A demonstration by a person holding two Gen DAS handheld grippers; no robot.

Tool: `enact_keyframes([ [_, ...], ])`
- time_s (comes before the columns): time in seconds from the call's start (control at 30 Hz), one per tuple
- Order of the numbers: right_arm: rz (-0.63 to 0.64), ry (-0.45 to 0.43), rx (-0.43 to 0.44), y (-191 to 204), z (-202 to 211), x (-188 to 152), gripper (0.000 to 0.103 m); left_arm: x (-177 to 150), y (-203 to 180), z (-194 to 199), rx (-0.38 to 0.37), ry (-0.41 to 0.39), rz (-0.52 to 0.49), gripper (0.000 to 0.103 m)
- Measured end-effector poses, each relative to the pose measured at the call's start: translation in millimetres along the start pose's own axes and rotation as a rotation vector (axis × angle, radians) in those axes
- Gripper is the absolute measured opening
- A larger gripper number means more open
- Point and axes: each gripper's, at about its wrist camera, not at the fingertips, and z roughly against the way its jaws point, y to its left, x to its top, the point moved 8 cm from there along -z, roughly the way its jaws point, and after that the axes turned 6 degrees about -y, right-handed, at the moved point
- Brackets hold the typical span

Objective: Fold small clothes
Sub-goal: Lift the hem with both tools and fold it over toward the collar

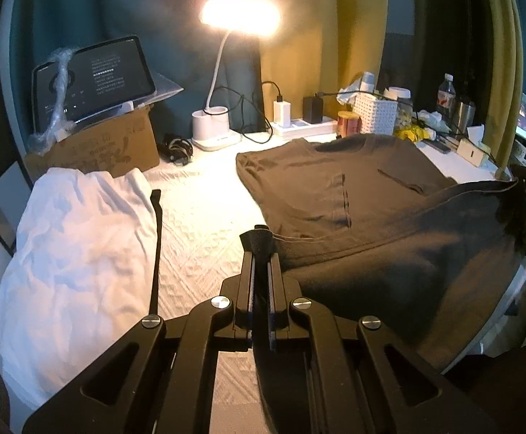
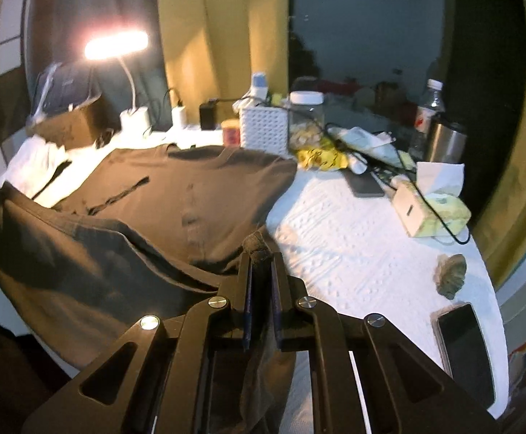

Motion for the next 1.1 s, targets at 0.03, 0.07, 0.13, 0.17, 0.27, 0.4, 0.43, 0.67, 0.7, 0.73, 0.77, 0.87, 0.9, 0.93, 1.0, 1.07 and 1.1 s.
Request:
enact_keyframes([
  [0.03,-0.005,-0.004,-0.005,-1.4,0.1,2.2,0.010,2.8,0.6,0.2,-0.001,-0.007,0.002,0.004],
  [0.07,-0.008,-0.007,-0.010,-2.5,0.2,2.7,0.010,4.9,1.3,-0.4,-0.002,-0.010,0.002,0.004],
  [0.13,-0.018,-0.014,-0.016,-4.7,-0.9,6.1,0.010,8.6,3.5,-3.2,-0.001,-0.015,0.004,0.004],
  [0.17,-0.020,-0.017,-0.017,-5.1,-1.9,7.8,0.010,10.3,5.0,-5.2,0.001,-0.017,0.006,0.004],
  [0.27,-0.032,-0.028,-0.019,-7.7,-5.6,14.8,0.010,17.1,7.1,-10.6,-0.001,-0.026,0.011,0.004],
  [0.4,-0.043,-0.048,-0.024,-9.7,-11.8,26.9,0.010,29.4,9.6,-20.5,-0.008,-0.037,0.006,0.004],
  [0.43,-0.048,-0.053,-0.026,-10.8,-13.4,29.5,0.010,32.2,10.4,-22.8,-0.008,-0.039,0.004,0.004],
  [0.67,-0.118,-0.096,-0.042,-25.8,-27.0,47.8,0.010,52.6,17.9,-39.9,-0.007,-0.059,-0.003,0.004],
  [0.7,-0.130,-0.101,-0.043,-28.7,-30.3,50.5,0.010,55.8,19.5,-42.5,-0.007,-0.063,-0.003,0.004],
  [0.73,-0.137,-0.103,-0.044,-30.7,-32.6,52.5,0.010,59.1,20.9,-45.1,-0.005,-0.067,-0.004,0.004],
  [0.77,-0.144,-0.106,-0.045,-32.4,-35.3,54.2,0.010,61.8,22.3,-47.4,-0.005,-0.071,-0.004,0.004],
  [0.87,-0.164,-0.113,-0.050,-37.1,-44.6,59.7,0.010,69.5,26.2,-55.4,0.000,-0.080,-0.004,0.004],
  [0.9,-0.169,-0.114,-0.054,-39.2,-49.6,61.6,0.010,72.1,27.3,-58.0,0.004,-0.086,-0.003,0.004],
  [0.93,-0.175,-0.113,-0.056,-40.5,-52.8,62.6,0.010,74.6,28.2,-60.8,0.005,-0.092,0.000,0.004],
  [1.0,-0.196,-0.116,-0.059,-45.3,-60.7,64.7,0.010,77.8,30.2,-67.1,0.007,-0.097,0.006,0.004],
  [1.07,-0.213,-0.119,-0.060,-49.2,-66.9,66.5,0.010,80.0,31.1,-74.8,0.009,-0.093,0.004,0.004],
  [1.1,-0.222,-0.121,-0.060,-51.7,-70.9,67.6,0.010,81.3,31.9,-78.5,0.011,-0.091,0.003,0.004],
])
